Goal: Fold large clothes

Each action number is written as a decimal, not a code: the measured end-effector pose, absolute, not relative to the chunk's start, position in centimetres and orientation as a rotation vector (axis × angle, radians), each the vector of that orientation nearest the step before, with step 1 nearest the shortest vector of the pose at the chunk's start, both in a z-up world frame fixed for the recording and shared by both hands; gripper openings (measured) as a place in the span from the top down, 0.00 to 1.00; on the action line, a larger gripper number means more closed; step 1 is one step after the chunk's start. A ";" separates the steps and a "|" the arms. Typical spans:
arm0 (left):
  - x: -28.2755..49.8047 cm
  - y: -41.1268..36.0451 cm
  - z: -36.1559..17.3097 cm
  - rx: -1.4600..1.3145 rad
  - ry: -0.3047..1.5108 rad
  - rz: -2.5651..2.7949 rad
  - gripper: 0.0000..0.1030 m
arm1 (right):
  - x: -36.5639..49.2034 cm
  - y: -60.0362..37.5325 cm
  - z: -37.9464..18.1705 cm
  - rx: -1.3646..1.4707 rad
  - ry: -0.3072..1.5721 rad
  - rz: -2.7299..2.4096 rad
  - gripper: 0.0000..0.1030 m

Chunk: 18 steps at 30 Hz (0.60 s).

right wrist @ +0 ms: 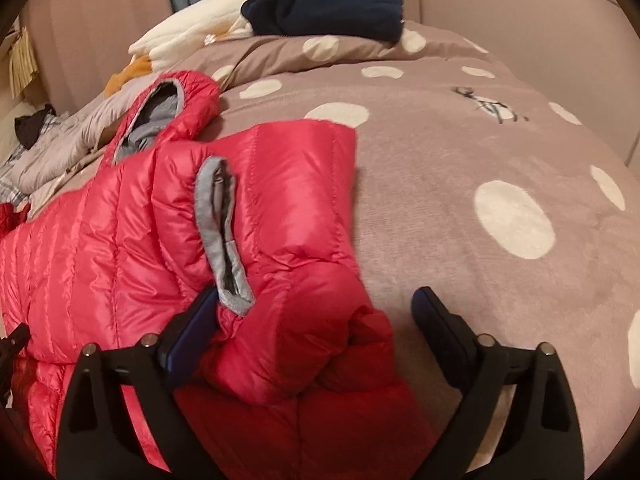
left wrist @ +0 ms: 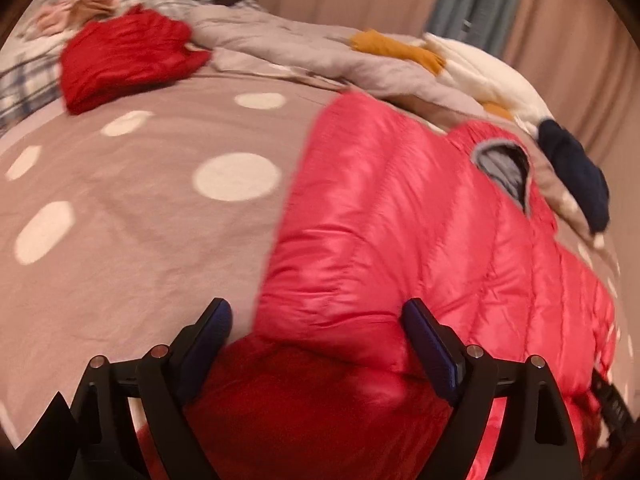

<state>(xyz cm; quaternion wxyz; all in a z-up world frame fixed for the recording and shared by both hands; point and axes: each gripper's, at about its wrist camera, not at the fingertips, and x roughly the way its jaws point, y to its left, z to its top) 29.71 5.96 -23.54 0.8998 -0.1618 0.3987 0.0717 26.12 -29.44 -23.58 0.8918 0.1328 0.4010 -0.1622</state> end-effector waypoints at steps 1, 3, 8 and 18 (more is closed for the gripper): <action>29.2 6.2 -22.9 -0.326 0.808 0.169 0.15 | 25.7 -29.5 -23.4 0.291 0.825 -0.338 0.06; 28.4 6.5 -21.8 -0.295 0.777 0.197 0.15 | 25.0 -29.8 -22.9 0.328 0.811 -0.334 0.06; 25.2 10.0 -19.0 -0.343 0.617 0.309 0.15 | 22.7 -30.1 -21.0 0.399 0.746 -0.293 0.05; 27.0 15.3 -20.7 -0.444 0.697 0.503 0.89 | 25.6 -27.7 -12.7 0.148 0.654 -0.211 0.01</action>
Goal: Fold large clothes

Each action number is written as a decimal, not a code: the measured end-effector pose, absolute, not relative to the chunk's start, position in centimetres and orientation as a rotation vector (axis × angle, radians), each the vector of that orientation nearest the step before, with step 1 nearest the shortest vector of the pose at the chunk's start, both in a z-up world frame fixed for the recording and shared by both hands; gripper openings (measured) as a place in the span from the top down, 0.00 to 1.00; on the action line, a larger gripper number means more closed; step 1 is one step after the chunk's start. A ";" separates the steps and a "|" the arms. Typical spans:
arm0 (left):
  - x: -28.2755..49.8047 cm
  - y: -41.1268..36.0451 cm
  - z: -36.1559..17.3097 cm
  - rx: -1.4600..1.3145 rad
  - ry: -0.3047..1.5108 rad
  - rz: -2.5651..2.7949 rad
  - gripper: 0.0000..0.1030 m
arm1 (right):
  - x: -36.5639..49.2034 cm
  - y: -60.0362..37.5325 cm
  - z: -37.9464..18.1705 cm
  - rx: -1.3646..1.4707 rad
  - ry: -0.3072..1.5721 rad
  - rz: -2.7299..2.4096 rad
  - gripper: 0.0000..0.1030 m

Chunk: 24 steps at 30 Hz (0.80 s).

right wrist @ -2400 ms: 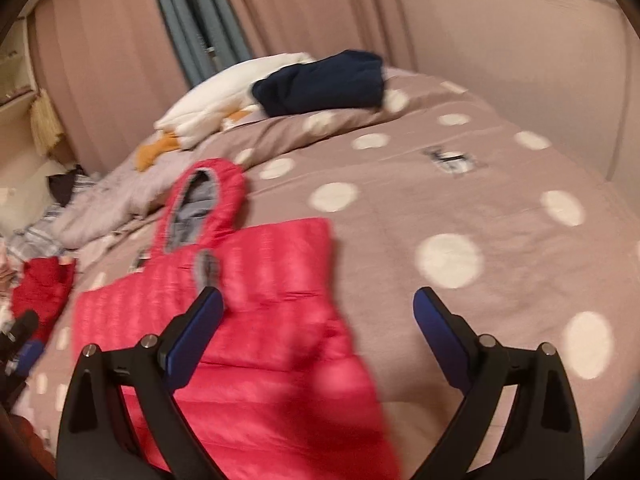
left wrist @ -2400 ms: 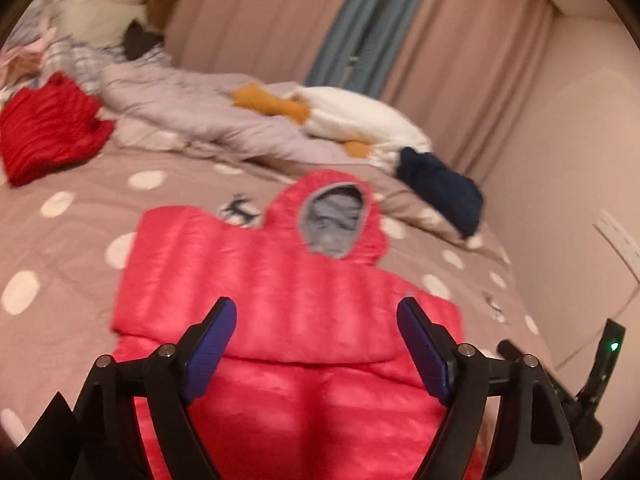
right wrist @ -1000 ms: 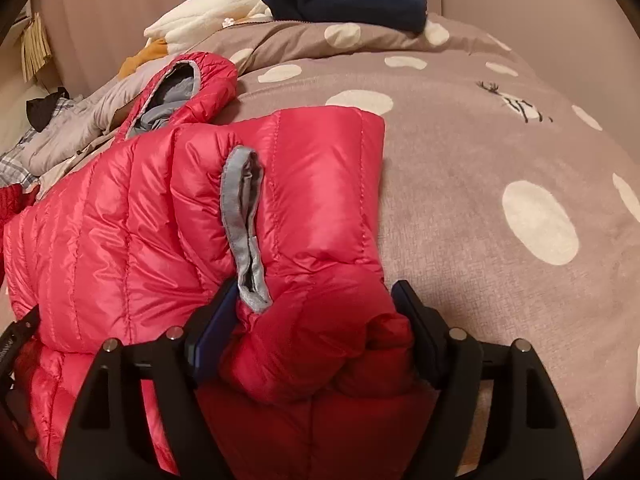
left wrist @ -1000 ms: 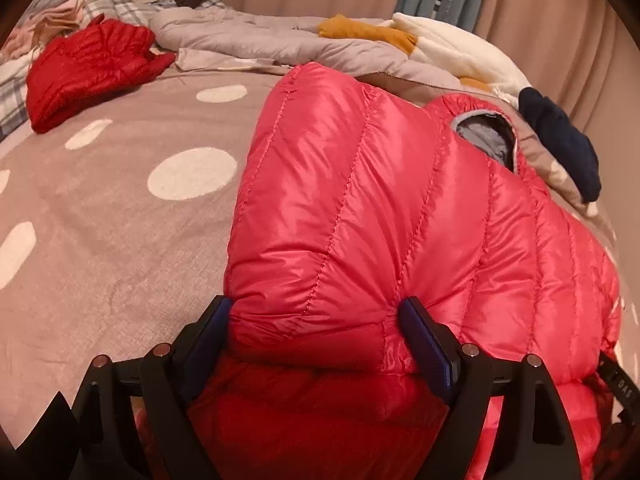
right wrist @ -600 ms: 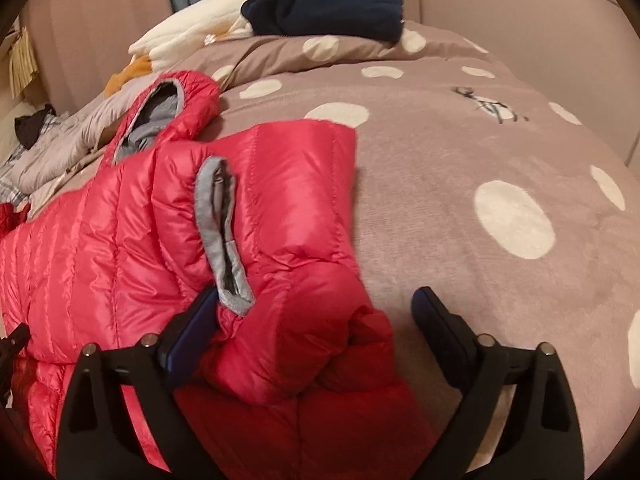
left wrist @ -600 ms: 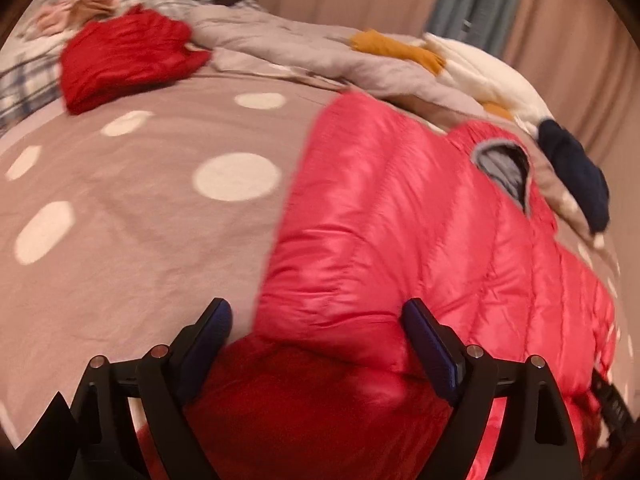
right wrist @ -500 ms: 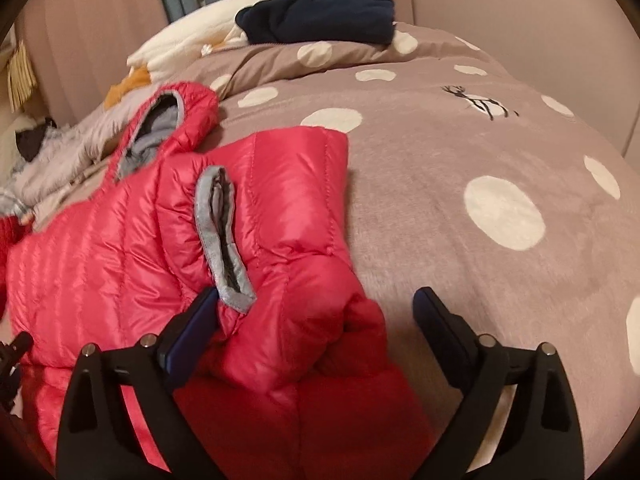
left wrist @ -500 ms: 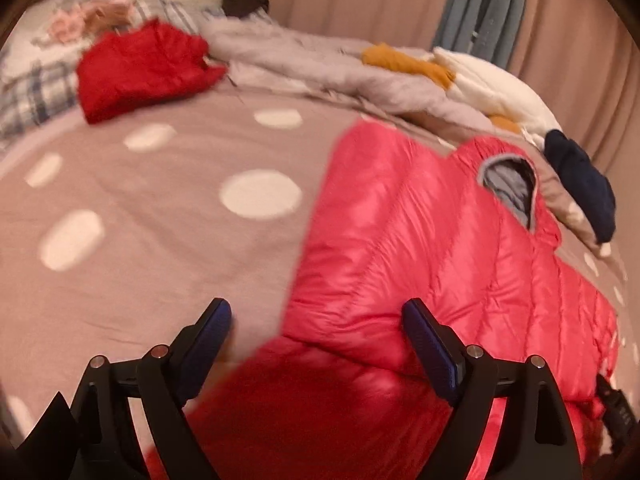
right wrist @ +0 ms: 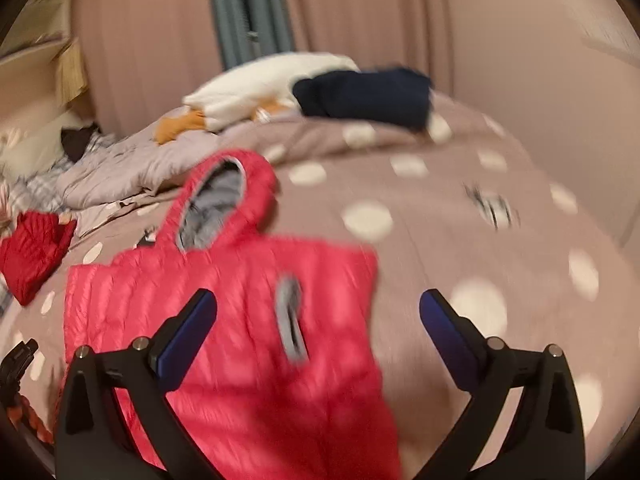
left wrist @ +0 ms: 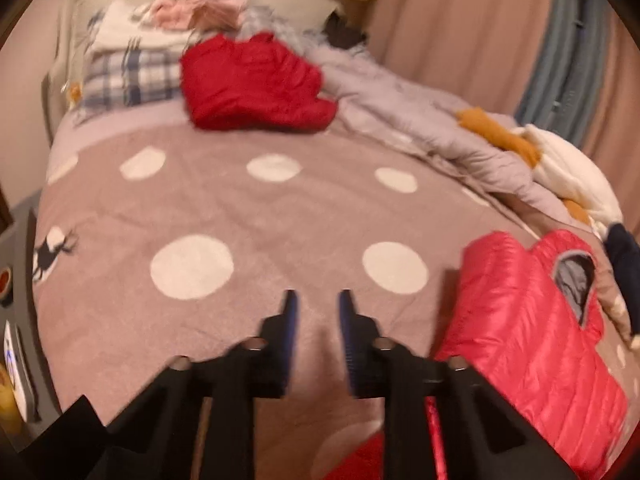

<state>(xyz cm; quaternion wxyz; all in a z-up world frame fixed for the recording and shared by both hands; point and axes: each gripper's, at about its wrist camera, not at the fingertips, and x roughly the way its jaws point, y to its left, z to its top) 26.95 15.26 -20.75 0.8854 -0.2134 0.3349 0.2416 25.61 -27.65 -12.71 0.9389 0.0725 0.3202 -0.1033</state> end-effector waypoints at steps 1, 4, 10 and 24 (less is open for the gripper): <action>27.0 15.5 -20.8 -0.453 0.691 0.533 0.90 | 27.0 -27.4 -12.1 0.117 0.654 -0.220 0.01; 27.3 16.2 -20.6 -0.440 0.669 0.650 0.91 | 33.1 -27.4 -10.7 0.110 0.692 -0.161 0.01; 30.1 17.8 -20.7 -0.347 0.700 0.715 0.91 | 47.2 -24.9 -12.2 0.037 0.833 -0.166 0.03; 33.9 17.4 -22.8 -0.428 0.833 0.645 0.91 | 58.5 -25.6 -23.2 0.143 0.976 -0.320 0.90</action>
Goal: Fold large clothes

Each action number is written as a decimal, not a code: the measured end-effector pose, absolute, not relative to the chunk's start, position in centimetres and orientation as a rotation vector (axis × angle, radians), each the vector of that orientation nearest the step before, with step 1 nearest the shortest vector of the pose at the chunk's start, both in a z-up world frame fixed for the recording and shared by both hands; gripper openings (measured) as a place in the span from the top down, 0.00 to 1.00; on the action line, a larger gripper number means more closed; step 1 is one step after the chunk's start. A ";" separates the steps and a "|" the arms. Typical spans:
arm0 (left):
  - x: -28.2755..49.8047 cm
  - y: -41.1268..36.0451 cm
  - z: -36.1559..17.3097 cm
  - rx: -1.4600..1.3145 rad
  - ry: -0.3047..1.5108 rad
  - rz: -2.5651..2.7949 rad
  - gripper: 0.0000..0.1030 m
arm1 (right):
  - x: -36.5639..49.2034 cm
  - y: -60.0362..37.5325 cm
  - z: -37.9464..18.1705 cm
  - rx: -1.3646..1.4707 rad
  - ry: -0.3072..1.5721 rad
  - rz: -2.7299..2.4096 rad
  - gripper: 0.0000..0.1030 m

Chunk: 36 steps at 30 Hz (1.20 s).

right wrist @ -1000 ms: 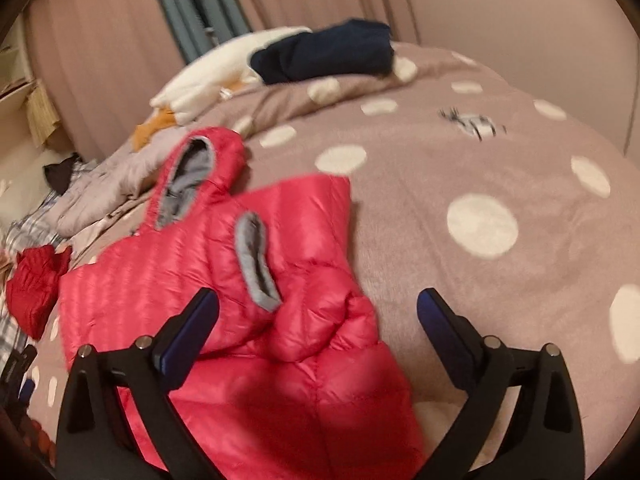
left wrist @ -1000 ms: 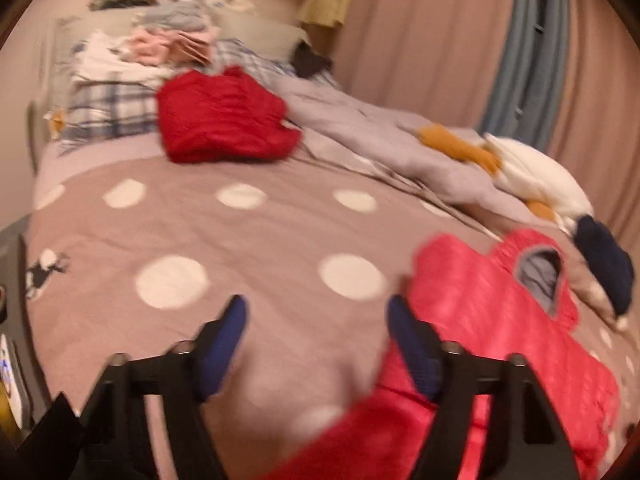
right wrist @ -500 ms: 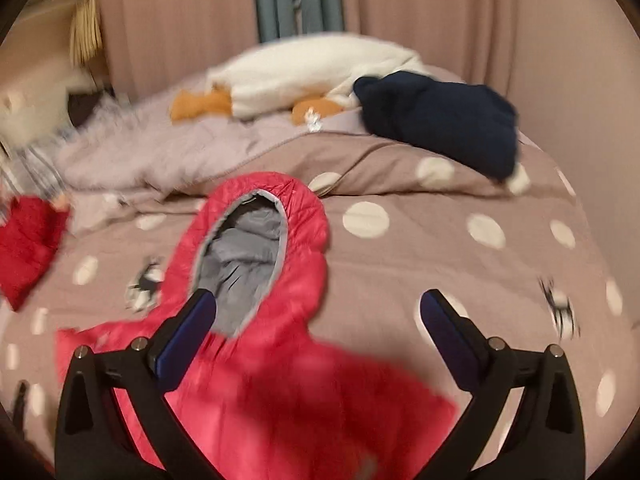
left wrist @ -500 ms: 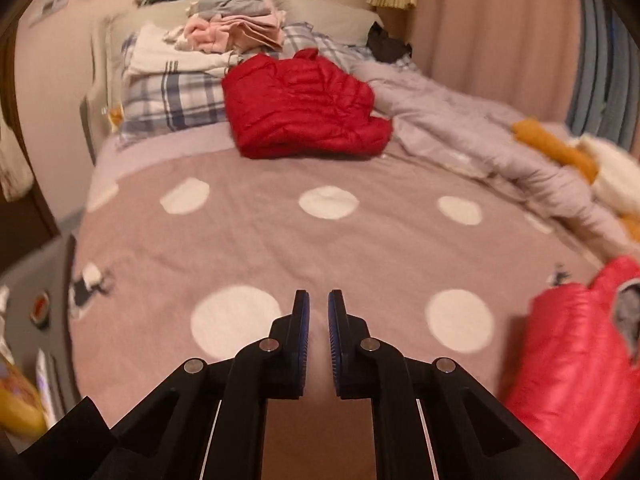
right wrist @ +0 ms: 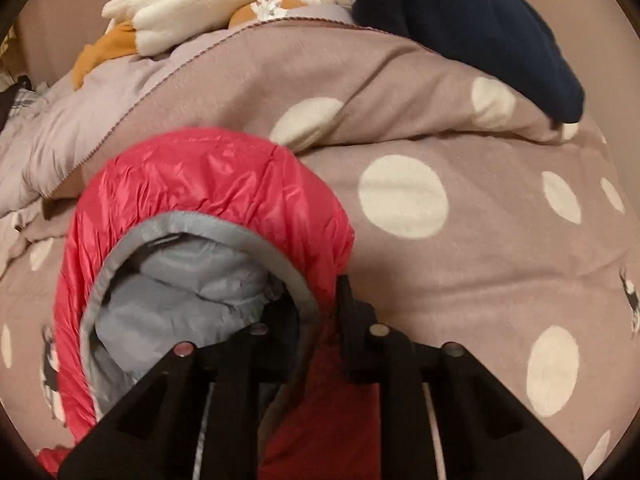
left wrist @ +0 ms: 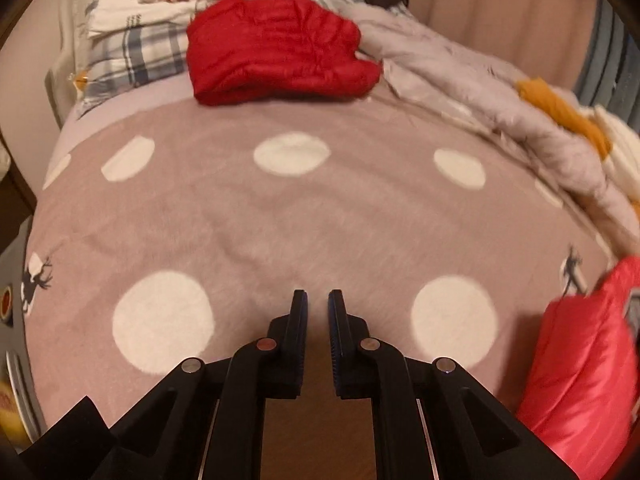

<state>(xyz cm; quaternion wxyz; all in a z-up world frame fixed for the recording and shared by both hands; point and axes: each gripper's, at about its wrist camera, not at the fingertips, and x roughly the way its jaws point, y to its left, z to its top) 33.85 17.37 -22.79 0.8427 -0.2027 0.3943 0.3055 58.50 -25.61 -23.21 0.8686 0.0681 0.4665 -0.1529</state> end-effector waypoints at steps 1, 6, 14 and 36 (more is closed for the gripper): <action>33.7 17.2 -22.4 -0.433 0.806 0.631 0.91 | 57.7 -25.2 -22.1 0.125 0.934 -0.315 0.91; 32.8 15.3 -21.2 -0.308 0.740 0.612 0.91 | 52.2 -22.9 -14.0 0.023 0.748 -0.207 0.91; 31.0 15.8 -20.8 -0.404 0.733 0.619 0.91 | 32.4 -22.2 -9.0 0.029 0.586 0.049 0.88; 31.9 7.3 -20.7 -0.602 0.774 -0.045 0.32 | 33.1 -22.7 -19.8 0.543 0.807 0.182 0.84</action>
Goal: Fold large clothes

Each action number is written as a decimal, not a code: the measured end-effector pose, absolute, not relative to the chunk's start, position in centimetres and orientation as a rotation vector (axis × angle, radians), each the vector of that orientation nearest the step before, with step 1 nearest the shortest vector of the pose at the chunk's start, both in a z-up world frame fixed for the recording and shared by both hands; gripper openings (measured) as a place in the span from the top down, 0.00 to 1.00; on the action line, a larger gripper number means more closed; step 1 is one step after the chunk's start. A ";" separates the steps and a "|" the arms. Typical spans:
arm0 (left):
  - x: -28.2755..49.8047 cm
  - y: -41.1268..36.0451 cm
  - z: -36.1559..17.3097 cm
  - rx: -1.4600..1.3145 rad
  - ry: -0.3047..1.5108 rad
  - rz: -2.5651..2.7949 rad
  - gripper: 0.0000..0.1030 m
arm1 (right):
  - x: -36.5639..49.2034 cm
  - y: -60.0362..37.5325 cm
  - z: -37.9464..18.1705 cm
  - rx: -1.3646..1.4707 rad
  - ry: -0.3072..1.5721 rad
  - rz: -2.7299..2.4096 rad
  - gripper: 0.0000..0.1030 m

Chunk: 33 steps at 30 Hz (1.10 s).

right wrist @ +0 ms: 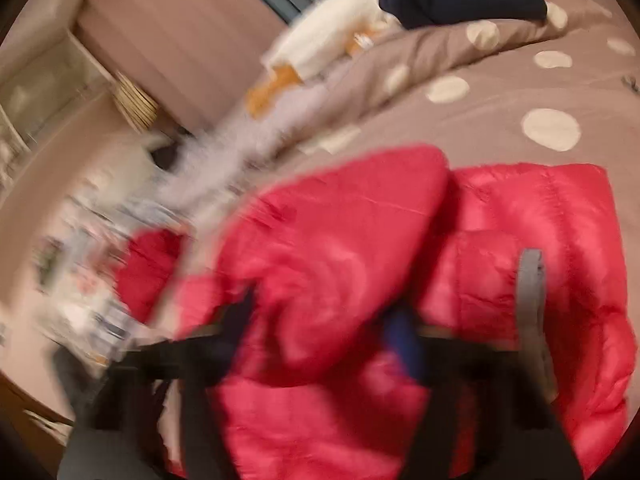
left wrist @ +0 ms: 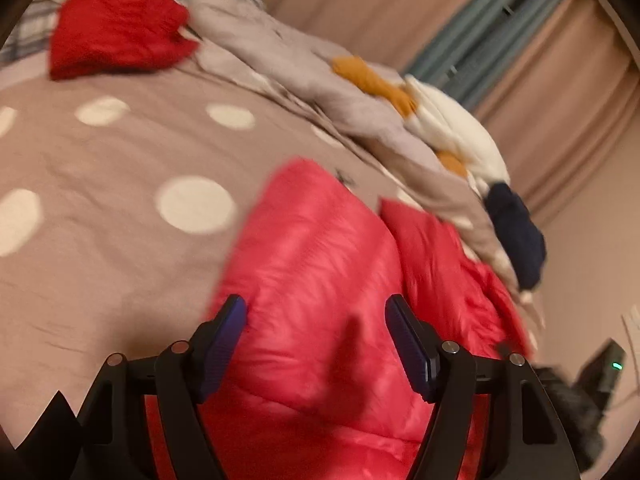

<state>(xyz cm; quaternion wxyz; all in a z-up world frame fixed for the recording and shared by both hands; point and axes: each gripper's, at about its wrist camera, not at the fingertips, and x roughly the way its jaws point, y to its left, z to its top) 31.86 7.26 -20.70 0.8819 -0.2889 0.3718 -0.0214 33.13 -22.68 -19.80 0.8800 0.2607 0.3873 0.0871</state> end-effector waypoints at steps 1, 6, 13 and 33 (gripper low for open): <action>32.0 6.8 -20.6 -0.589 0.768 -0.040 0.32 | 33.2 -22.2 -20.3 0.489 0.829 0.137 0.83; 31.2 4.6 -19.4 -0.489 0.759 -0.195 0.32 | 30.6 -19.7 -19.1 0.291 0.808 0.198 0.87; 30.8 -0.1 -22.0 -0.207 0.853 -0.065 0.32 | 27.4 -17.7 -20.4 0.154 0.846 0.250 0.87; 30.1 0.1 -25.2 -0.132 0.843 0.049 0.00 | 27.2 -21.0 -24.7 0.105 0.833 -0.028 0.25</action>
